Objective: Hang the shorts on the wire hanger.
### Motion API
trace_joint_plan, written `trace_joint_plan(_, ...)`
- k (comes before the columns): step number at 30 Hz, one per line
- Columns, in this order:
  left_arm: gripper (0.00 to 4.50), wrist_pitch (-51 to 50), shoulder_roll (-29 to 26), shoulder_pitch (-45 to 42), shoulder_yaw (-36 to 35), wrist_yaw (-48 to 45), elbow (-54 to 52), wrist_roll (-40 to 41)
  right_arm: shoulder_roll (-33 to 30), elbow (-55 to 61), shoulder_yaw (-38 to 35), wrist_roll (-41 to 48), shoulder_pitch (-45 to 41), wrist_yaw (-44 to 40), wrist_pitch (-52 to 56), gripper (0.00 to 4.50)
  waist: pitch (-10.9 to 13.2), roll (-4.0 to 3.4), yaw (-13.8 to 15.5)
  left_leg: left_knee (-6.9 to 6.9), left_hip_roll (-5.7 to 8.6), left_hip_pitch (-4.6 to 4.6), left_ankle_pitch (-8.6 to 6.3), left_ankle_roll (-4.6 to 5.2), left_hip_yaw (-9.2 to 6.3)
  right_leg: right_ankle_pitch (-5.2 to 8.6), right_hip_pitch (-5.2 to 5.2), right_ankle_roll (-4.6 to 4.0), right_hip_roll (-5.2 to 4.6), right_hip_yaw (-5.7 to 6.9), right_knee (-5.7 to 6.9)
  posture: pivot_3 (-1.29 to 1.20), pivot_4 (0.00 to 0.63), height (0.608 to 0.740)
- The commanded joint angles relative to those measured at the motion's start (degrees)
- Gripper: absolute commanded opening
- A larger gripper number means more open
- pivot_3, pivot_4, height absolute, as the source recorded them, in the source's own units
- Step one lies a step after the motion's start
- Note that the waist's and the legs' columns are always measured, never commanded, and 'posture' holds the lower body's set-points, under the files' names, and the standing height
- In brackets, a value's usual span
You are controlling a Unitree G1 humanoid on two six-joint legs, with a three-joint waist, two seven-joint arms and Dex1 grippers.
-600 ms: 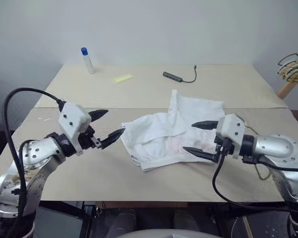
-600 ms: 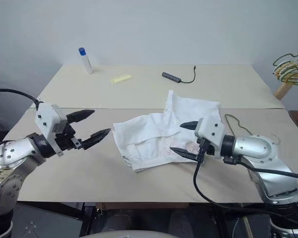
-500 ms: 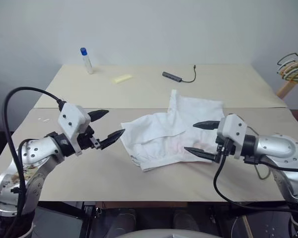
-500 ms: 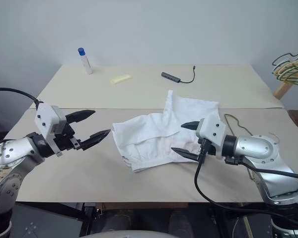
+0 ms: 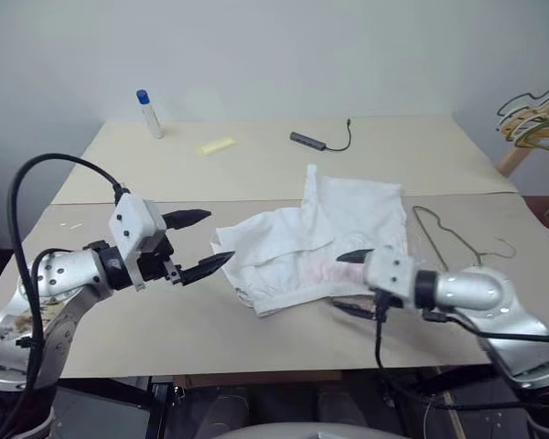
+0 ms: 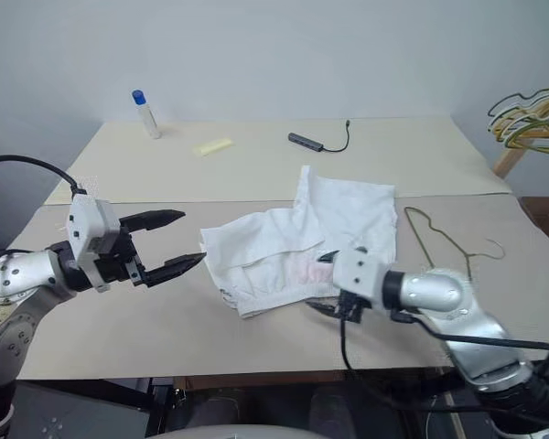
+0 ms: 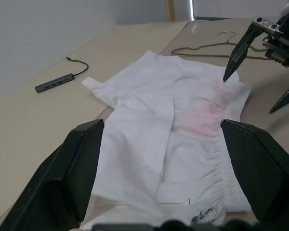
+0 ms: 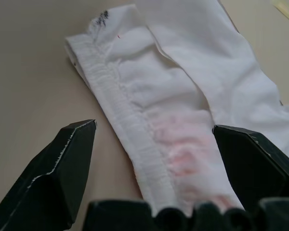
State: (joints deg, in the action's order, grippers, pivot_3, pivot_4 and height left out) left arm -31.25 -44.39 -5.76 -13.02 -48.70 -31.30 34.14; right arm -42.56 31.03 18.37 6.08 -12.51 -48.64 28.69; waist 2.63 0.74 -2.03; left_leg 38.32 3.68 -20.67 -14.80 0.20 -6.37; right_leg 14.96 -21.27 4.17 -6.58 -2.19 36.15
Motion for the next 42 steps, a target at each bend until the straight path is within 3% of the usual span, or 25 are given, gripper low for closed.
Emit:
trace_joint_plan(1,4.21,0.36,-0.46,-1.98,-0.78,-0.50,0.35,1.46,5.29,0.96,9.44,-4.77,-4.87,2.24,7.10,4.49,0.00,0.01,-0.43,0.00,-0.12,0.00,-0.02,-0.07,0.00,0.00,-0.02,0.00,0.13,0.00,-0.02,-0.12,0.000,0.740)
trace_joint_plan(11,4.21,-0.80,-2.66,-0.09,-2.48,-1.16,-0.50,2.74,18.95,-5.84,26.49,-12.28,-18.25,5.94,26.32,4.49,-0.01,0.03,-1.59,-0.05,-0.36,0.07,-0.10,-0.29,-0.12,-0.22,-0.55,-0.41,0.36,-0.21,0.11,-0.09,0.004,0.740)
trace_joint_plan(12,4.21,-0.82,-2.71,-0.08,-2.50,-0.84,-0.59,2.66,20.22,-6.78,27.94,-13.32,-19.14,7.04,28.08,4.32,-0.01,0.03,-1.70,-0.08,-0.38,0.05,-0.09,-0.31,-0.11,-0.24,-0.63,-0.45,0.38,-0.21,0.14,-0.08,0.004,0.740)
trace_joint_plan(15,4.21,-1.04,-2.58,0.09,-2.65,-0.14,-0.92,2.62,22.45,-7.63,29.78,-14.25,-20.46,8.57,30.23,3.57,-0.02,0.03,-1.94,-0.15,-0.38,0.00,-0.01,-0.44,-0.08,-0.28,-0.88,-0.52,0.40,-0.30,0.42,-0.08,0.005,0.740)
trace_joint_plan(22,4.21,-0.66,-2.01,0.58,-2.35,1.30,-1.36,2.22,22.21,-9.80,29.57,-16.14,-21.47,10.89,29.94,1.10,-0.02,0.03,-1.91,-0.16,-0.39,0.05,0.02,-0.49,-0.06,-0.27,-0.93,-0.52,0.41,-0.32,0.57,-0.08,0.000,0.740)
trace_joint_plan(25,4.21,-0.13,-1.70,0.27,-1.79,1.75,-1.06,1.78,17.71,-8.13,25.78,-15.33,-20.59,9.40,22.72,0.16,-0.02,0.03,-1.91,-0.16,-0.38,0.05,0.02,-0.50,-0.05,-0.27,-0.93,-0.52,0.40,-0.33,0.57,-0.08,0.000,0.740)
trace_joint_plan(26,4.21,-0.02,-1.56,0.09,-1.54,1.84,-0.88,1.61,14.74,-6.93,24.47,-14.68,-19.99,7.66,19.32,0.03,-0.02,0.04,-1.80,-0.16,-0.37,0.04,0.02,-0.50,-0.05,-0.27,-0.92,-0.52,0.40,-0.33,0.55,-0.09,0.000,0.740)
trace_joint_plan(31,4.21,1.29,-0.87,-0.81,0.45,1.37,0.51,0.20,-3.96,-4.01,15.69,-10.17,-14.08,-4.00,-4.56,0.03,-0.01,0.07,-1.76,-0.17,-0.34,-0.06,0.01,-0.48,0.08,-0.21,-0.88,-0.41,0.34,-0.29,0.42,-0.13,0.000,0.740)
trace_joint_plan(35,4.21,2.41,0.29,-2.88,2.88,0.85,2.03,-0.89,-14.67,-10.37,9.72,-9.91,-9.47,-8.97,-22.53,0.03,-0.01,0.10,-2.63,-0.17,-0.45,-0.24,0.02,-0.48,0.28,-0.17,-0.86,-0.35,0.39,-0.30,0.48,-0.16,0.000,0.740)
trace_joint_plan(38,4.21,3.12,1.19,-4.77,4.63,0.42,3.47,-1.65,-17.99,-16.34,7.76,-13.08,-7.94,-9.05,-32.18,0.03,-0.01,0.13,-3.49,-0.15,-0.46,-0.20,0.03,-0.48,0.45,-0.08,-0.77,-0.21,0.39,-0.30,0.50,-0.18,0.000,0.740)
trace_joint_plan(42,4.21,3.67,2.02,-5.91,6.05,-0.01,4.31,-2.13,-18.33,-16.70,6.48,-15.98,-6.30,-9.42,-33.12,1.13,-0.03,0.14,-4.77,-0.15,-0.55,-0.21,0.03,-0.48,0.45,-0.20,-0.81,-0.47,0.47,-0.33,0.56,-0.19,0.000,0.740)
